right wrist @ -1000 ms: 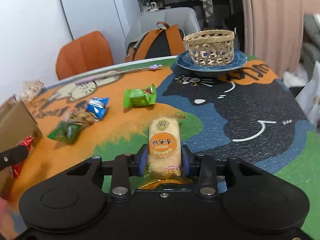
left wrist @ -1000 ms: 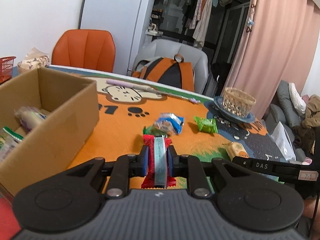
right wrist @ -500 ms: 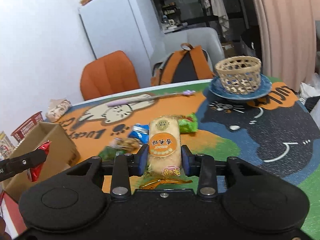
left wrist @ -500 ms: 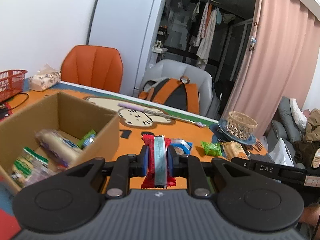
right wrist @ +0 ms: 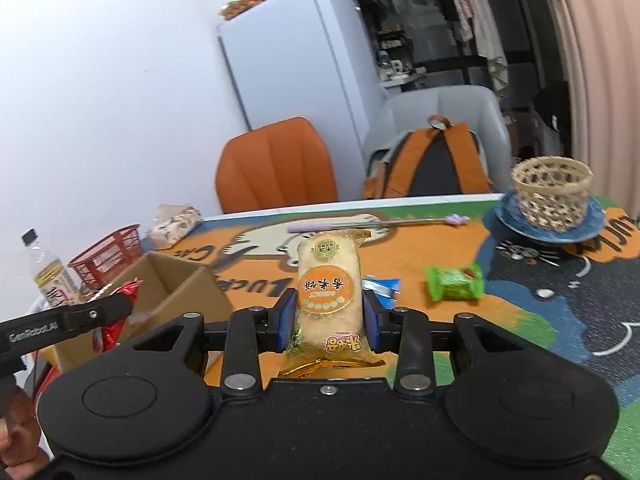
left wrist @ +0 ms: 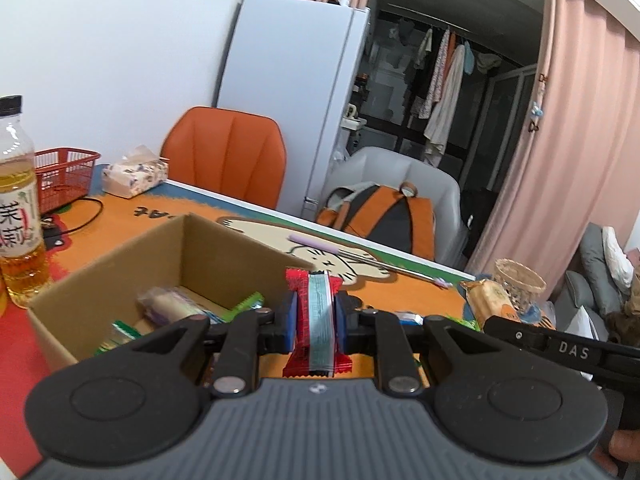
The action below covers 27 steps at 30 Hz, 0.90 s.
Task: Organize snacks
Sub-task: 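Carry red-white candy bar and cream cake pack toward the box, then open left tool over the box while right tool opens to drop the cake pack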
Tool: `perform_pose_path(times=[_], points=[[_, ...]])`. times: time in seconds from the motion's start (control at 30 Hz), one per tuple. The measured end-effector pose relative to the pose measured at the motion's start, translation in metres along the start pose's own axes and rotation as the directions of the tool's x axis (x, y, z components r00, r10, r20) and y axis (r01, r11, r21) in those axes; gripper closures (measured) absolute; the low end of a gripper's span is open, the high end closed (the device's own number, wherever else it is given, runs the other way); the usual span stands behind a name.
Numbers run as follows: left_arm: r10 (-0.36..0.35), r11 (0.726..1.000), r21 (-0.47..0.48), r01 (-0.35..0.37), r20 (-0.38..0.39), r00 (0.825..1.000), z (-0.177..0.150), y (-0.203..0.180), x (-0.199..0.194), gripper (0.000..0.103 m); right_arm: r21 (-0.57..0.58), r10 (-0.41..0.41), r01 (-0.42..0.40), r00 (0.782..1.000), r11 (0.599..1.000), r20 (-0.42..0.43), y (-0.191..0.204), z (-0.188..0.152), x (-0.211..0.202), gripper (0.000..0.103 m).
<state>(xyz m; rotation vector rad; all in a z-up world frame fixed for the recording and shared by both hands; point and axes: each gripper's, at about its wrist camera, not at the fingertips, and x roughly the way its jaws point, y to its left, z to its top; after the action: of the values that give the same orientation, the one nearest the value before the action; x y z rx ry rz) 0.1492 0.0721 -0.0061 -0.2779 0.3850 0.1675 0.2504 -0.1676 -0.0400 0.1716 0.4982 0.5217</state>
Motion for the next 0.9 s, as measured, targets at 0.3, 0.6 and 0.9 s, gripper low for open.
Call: perform_pose_path(times=[0.3, 0.6, 0.9], points=[[0.026, 0.999, -0.046, -0.026, 0.007, 1.0, 0.013, 0.04, -0.003, 0.085, -0.056, 0.043, -0.042, 0.999, 0.998, 0.013, 0.045, 0.007, 0.006, 0.068], [0.066, 0.994, -0.091, -0.066, -0.006, 0.998, 0.014, 0.071, -0.002, 0.076, -0.105, 0.088, -0.087, 0.996, 0.991, 0.009, 0.085, 0.012, 0.016, 0.068], [0.097, 0.989, -0.116, -0.095, 0.012, 0.995, 0.015, 0.089, -0.019, 0.051, -0.128, 0.146, -0.146, 0.989, 0.981, -0.012, 0.117, 0.013, 0.033, 0.068]])
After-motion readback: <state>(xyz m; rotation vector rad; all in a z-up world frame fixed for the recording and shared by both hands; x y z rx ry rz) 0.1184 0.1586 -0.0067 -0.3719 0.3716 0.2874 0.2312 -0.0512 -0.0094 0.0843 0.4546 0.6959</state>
